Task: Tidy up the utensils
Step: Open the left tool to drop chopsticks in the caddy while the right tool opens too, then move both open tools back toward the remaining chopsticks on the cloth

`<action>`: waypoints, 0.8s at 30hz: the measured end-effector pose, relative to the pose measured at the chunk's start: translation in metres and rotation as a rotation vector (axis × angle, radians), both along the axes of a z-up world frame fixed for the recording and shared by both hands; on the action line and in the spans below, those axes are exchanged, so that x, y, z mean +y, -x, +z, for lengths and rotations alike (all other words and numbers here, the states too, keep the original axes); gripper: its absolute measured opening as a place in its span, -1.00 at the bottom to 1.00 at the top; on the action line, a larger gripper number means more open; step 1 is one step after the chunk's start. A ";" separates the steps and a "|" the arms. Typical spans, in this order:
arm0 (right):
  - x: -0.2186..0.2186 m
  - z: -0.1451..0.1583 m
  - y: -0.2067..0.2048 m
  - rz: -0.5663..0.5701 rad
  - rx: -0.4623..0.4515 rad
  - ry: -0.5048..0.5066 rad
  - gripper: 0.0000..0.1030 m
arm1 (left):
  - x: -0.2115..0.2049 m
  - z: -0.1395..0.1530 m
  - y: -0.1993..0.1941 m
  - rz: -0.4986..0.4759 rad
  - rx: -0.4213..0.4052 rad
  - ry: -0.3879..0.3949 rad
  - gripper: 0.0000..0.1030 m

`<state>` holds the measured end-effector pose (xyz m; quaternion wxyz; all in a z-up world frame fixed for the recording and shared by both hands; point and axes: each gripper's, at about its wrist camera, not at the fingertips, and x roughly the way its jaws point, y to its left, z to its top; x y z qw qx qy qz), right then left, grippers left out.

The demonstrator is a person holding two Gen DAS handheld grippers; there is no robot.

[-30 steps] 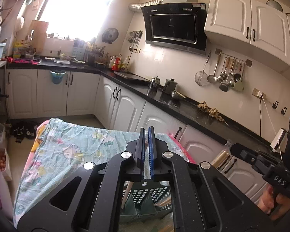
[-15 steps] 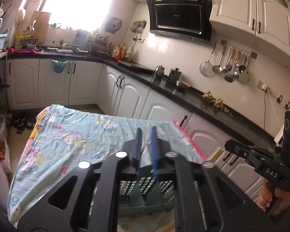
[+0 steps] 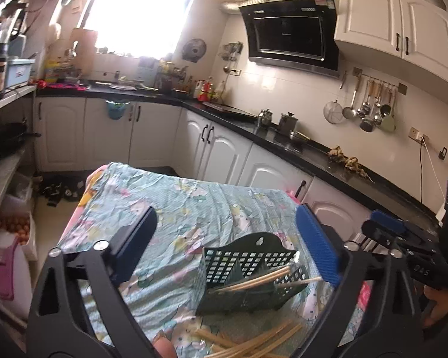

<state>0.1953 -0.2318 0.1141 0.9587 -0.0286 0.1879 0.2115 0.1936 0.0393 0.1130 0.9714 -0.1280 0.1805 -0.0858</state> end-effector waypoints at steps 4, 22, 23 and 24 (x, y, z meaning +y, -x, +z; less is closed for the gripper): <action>-0.001 0.000 0.015 0.003 -0.016 0.000 0.34 | 0.003 -0.002 0.015 0.017 0.008 0.000 0.79; -0.001 -0.015 0.079 0.020 -0.012 0.001 0.66 | -0.005 -0.021 0.079 0.015 0.045 -0.036 0.79; 0.000 -0.018 0.082 0.022 -0.010 0.004 0.67 | -0.005 -0.022 0.082 0.017 0.046 -0.038 0.79; -0.001 -0.021 0.086 0.020 -0.008 0.005 0.68 | -0.005 -0.023 0.084 0.020 0.047 -0.040 0.79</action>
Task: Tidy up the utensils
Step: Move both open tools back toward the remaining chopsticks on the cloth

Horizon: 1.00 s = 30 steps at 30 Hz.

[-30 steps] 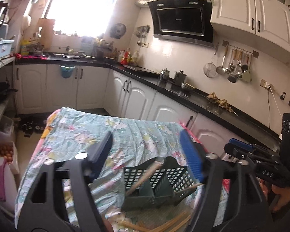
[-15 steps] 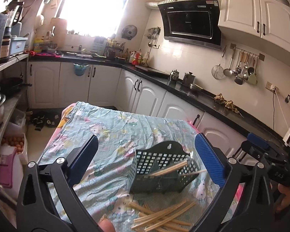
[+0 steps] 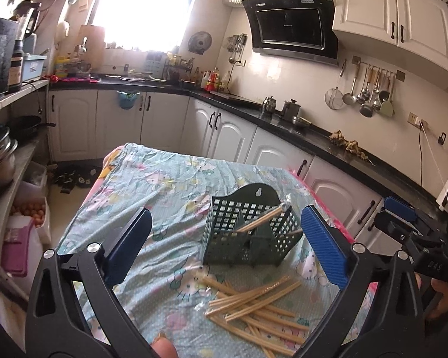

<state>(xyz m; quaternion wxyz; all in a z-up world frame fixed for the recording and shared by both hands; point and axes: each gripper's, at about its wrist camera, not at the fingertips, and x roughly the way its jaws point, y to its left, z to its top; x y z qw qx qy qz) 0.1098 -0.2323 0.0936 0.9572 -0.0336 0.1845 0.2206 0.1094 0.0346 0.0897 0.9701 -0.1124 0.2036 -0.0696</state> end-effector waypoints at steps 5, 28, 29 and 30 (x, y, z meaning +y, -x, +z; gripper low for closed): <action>0.001 -0.009 0.013 0.005 0.020 -0.001 0.74 | 0.003 -0.007 0.011 0.011 0.012 0.001 0.79; -0.001 -0.054 0.037 -0.031 0.079 0.058 0.80 | 0.010 -0.068 0.046 0.022 0.138 0.043 0.79; 0.000 -0.057 0.037 -0.031 0.084 0.065 0.80 | 0.010 -0.072 0.046 0.019 0.144 0.047 0.79; 0.000 -0.059 0.038 -0.033 0.088 0.070 0.80 | 0.009 -0.075 0.046 0.016 0.148 0.047 0.79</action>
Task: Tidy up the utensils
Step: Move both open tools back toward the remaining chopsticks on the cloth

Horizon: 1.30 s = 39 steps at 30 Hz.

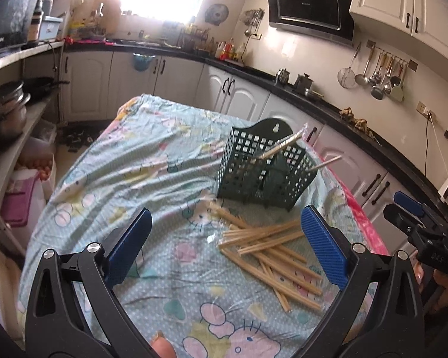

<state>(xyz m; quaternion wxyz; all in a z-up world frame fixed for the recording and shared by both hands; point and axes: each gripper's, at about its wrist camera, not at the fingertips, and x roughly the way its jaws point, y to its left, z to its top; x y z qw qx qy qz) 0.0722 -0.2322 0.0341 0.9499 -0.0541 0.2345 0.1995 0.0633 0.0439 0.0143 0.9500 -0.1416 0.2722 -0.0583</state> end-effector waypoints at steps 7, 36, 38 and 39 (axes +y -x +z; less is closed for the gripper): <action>0.001 -0.019 -0.002 -0.009 0.024 0.038 0.80 | 0.003 -0.018 -0.004 -0.022 0.035 0.023 0.79; -0.017 -0.078 -0.043 -0.107 0.133 0.101 0.80 | -0.019 -0.086 -0.043 -0.137 0.173 0.133 0.14; -0.018 -0.083 -0.049 -0.104 0.149 0.113 0.79 | -0.018 -0.090 -0.048 -0.139 0.181 0.146 0.09; -0.019 -0.085 -0.052 -0.107 0.154 0.118 0.78 | -0.019 -0.091 -0.049 -0.140 0.184 0.150 0.08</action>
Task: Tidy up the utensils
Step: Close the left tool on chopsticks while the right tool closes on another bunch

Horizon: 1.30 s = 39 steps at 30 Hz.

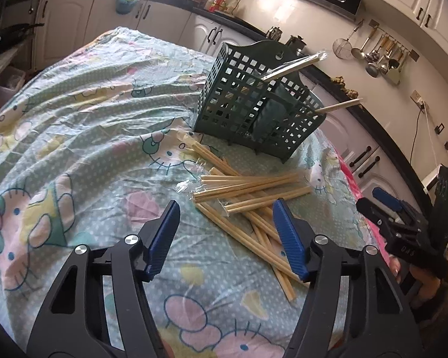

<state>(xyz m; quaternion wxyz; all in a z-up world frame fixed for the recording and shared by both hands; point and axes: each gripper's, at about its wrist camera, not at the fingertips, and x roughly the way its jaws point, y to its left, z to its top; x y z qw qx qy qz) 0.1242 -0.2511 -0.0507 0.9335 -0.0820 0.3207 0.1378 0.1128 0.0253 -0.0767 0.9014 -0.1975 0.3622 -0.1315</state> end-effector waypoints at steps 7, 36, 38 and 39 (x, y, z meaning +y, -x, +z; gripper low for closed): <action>-0.006 -0.020 -0.035 0.007 0.119 -0.050 0.49 | 0.002 -0.009 -0.016 0.002 0.029 0.015 -0.10; -0.021 -0.060 -0.105 -0.004 0.329 -0.227 -0.57 | 0.016 -0.034 -0.042 -0.001 0.095 0.112 -0.70; -0.025 -0.060 -0.106 -0.008 0.331 -0.238 -0.75 | 0.015 -0.034 -0.042 -0.004 0.094 0.111 -0.76; -0.027 -0.061 -0.107 -0.014 0.332 -0.237 -0.87 | 0.016 -0.034 -0.042 -0.004 0.092 0.112 -0.78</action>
